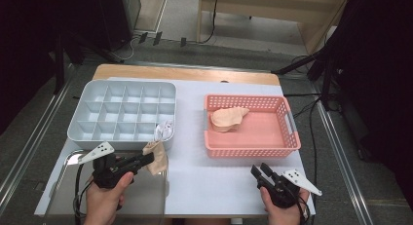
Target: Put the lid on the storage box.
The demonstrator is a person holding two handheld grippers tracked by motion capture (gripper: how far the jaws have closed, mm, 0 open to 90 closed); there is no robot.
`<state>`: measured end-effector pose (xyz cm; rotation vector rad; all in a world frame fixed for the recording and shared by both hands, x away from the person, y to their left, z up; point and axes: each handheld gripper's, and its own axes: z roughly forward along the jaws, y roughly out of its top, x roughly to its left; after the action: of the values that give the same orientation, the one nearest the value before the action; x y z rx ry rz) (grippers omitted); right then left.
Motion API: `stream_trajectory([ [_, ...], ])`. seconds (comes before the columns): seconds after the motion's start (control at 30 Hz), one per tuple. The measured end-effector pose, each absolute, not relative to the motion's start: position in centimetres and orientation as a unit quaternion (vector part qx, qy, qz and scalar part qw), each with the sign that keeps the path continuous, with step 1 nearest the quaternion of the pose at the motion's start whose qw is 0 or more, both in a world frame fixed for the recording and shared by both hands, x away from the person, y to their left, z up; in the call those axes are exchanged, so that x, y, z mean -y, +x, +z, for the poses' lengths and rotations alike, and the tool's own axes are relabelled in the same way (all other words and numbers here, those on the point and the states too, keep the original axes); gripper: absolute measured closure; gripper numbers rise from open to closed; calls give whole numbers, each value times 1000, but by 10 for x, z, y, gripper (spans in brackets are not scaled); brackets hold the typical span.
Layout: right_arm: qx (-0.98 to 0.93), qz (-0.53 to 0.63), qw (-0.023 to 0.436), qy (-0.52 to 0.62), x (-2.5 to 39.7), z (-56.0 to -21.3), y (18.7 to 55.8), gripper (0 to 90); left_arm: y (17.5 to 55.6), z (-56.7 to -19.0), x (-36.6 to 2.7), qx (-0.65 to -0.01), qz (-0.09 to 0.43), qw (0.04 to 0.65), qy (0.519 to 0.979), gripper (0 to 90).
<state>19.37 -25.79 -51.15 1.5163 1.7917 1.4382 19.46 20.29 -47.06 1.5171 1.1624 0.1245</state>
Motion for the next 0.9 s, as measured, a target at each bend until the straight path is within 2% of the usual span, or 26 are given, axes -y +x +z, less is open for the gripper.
stream_trajectory([
  [0.13, -641, 515, 210, 529, 257, -510, 194, 584, 196, -468, -210, -500, 59, 580, 641, 765],
  [0.33, -658, 515, 208, 509, 252, -512, 196, 564, 201, -465, -220, -509, 69, 582, 631, 765],
  [0.43, -660, 503, 231, 509, 250, -511, 194, 548, 203, -463, -222, -512, 71, 581, 628, 766],
  [0.7, -656, 497, 221, 523, 254, -511, 198, 487, 212, -461, -228, -524, 79, 577, 621, 766],
  [0.9, -657, 503, 216, 518, 250, -510, 199, 484, 223, -456, -236, -534, 89, 572, 617, 765],
])
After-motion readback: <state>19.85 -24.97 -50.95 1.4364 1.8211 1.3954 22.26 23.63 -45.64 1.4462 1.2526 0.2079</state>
